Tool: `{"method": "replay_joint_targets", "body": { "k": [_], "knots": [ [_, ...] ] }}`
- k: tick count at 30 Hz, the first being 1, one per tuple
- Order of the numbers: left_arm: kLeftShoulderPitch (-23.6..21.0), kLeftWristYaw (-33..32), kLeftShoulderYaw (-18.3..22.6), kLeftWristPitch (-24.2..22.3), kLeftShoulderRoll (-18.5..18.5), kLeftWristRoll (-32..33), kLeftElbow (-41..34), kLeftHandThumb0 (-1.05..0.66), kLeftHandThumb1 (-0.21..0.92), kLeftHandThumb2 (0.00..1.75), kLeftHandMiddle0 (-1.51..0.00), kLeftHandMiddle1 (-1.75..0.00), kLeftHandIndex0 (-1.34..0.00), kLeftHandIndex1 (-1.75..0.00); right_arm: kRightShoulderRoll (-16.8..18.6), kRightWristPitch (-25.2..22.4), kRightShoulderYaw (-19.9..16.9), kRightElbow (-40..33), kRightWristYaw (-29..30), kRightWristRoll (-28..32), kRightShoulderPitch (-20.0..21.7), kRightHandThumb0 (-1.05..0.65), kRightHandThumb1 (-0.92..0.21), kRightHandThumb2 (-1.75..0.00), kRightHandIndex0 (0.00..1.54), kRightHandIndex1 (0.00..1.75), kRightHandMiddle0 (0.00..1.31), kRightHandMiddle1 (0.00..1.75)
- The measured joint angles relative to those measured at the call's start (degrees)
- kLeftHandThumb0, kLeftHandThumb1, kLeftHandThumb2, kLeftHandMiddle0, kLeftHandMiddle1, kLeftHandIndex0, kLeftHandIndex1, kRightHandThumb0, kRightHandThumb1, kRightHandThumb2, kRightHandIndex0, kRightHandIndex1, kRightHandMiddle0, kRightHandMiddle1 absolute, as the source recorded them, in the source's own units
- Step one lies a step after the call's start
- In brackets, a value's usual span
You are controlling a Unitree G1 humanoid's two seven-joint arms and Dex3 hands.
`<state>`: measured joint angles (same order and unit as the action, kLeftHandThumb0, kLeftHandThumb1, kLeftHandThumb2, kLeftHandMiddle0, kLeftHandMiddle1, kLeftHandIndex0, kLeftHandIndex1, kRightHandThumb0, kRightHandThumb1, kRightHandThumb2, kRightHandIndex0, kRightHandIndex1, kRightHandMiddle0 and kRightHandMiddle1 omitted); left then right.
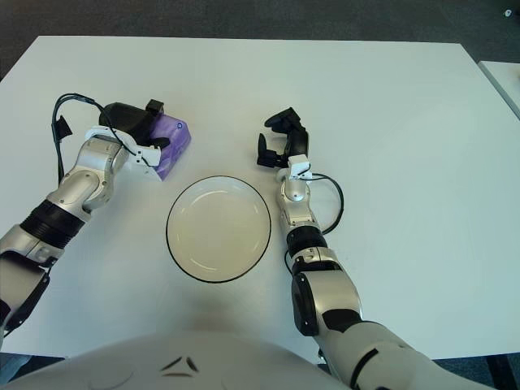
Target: Put the tissue paper into the plate.
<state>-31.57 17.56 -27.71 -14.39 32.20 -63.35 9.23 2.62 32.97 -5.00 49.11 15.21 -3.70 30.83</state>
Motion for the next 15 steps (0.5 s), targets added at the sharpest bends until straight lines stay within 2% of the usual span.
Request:
{"method": "replay_joint_targets", "body": {
  "k": [13, 14, 15],
  "knots": [
    [0.65, -1.3, 0.74, 0.32, 0.21, 1.71, -0.12, -0.39, 0.69, 0.59, -0.74, -0.8, -0.59, -1.41, 0.0, 0.0, 0.1, 0.0, 0.0, -0.01, 0.0, -0.02, -0.22, -1.36, 0.71, 1.75, 0.59, 1.5],
    [0.68, -1.44, 0.75, 0.38, 0.26, 1.87, -0.12, -0.25, 0.69, 0.57, -0.73, -0.89, -0.59, -1.42, 0.0, 0.0, 0.1, 0.0, 0.0, -0.01, 0.0, -0.02, -0.22, -1.36, 0.71, 1.75, 0.59, 1.5],
    [0.71, -1.64, 0.77, 0.5, 0.33, 2.04, -0.12, -0.2, 0.69, 0.56, -0.72, -0.92, -0.59, -1.43, 0.0, 0.0, 0.1, 0.0, -0.01, -0.01, 0.0, -0.02, -0.22, -1.36, 0.71, 1.75, 0.59, 1.5]
  ]
}}
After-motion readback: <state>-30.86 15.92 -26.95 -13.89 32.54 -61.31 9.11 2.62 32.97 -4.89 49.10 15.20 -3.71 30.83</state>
